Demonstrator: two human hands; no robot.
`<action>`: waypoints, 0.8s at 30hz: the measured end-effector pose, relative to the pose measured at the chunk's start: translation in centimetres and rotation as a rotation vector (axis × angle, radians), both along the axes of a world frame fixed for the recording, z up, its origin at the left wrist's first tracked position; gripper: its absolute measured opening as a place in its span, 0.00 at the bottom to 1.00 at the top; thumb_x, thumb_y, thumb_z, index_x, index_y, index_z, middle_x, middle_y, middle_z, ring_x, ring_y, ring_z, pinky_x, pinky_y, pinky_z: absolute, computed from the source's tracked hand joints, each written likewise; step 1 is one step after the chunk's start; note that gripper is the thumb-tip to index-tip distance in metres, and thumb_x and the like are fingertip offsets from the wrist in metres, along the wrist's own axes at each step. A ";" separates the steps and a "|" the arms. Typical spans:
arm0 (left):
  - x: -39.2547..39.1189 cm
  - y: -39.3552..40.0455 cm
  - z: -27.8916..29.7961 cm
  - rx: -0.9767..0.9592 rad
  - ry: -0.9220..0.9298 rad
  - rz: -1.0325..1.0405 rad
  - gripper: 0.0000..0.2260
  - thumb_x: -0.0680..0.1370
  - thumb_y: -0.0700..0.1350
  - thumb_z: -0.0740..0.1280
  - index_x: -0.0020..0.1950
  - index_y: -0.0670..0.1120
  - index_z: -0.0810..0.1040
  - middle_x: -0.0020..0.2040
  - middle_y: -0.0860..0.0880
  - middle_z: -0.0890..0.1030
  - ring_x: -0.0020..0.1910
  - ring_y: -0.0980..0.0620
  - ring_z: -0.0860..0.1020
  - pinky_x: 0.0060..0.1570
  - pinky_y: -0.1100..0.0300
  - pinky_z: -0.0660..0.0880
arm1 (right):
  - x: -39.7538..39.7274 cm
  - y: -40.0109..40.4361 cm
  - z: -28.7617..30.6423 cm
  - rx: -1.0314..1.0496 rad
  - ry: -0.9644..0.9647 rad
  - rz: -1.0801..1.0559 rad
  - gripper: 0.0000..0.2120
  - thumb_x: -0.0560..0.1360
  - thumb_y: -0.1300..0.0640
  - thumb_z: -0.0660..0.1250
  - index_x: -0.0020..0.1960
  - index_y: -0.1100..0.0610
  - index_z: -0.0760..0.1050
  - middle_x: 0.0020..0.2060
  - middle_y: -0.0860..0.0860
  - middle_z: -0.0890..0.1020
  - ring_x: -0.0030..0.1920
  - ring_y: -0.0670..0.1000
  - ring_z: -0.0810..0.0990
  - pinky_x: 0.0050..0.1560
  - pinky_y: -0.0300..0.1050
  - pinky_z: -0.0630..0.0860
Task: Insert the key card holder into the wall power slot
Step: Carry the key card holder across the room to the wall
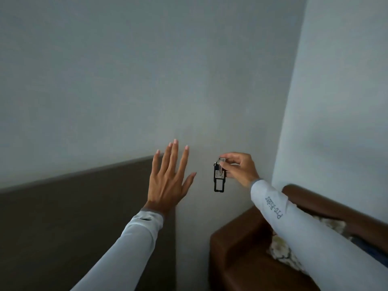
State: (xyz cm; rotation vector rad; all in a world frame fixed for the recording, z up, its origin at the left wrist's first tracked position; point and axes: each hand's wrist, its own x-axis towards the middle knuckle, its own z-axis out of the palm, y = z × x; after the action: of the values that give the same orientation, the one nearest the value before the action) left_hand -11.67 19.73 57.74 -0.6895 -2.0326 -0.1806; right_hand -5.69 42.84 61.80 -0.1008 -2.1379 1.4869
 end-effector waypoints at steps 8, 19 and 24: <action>7.6 18.0 7.9 0.050 0.057 -0.215 0.33 0.85 0.62 0.55 0.85 0.45 0.61 0.85 0.36 0.62 0.83 0.37 0.63 0.80 0.34 0.65 | 13.4 15.8 8.0 0.066 0.146 -0.218 0.06 0.72 0.64 0.73 0.48 0.56 0.85 0.44 0.56 0.87 0.49 0.56 0.86 0.54 0.50 0.83; 25.5 42.1 11.9 0.063 0.138 -0.518 0.32 0.86 0.62 0.53 0.85 0.46 0.61 0.85 0.36 0.62 0.83 0.37 0.64 0.79 0.33 0.64 | 38.0 34.9 11.8 0.080 0.183 -0.536 0.08 0.72 0.68 0.72 0.49 0.60 0.85 0.45 0.61 0.87 0.43 0.54 0.84 0.44 0.44 0.83; 32.9 50.6 11.0 0.040 0.102 -0.645 0.32 0.86 0.62 0.52 0.85 0.45 0.62 0.84 0.35 0.63 0.83 0.36 0.65 0.78 0.32 0.67 | 47.9 42.0 11.4 0.069 0.153 -0.640 0.09 0.72 0.69 0.72 0.46 0.55 0.84 0.44 0.59 0.87 0.44 0.55 0.85 0.43 0.45 0.84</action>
State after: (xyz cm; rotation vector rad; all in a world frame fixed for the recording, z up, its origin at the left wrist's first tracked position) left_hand 21.24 70.38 68.76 -1.2836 -1.6458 -0.5432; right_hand 42.17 84.86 73.25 -0.5688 -1.7905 1.0068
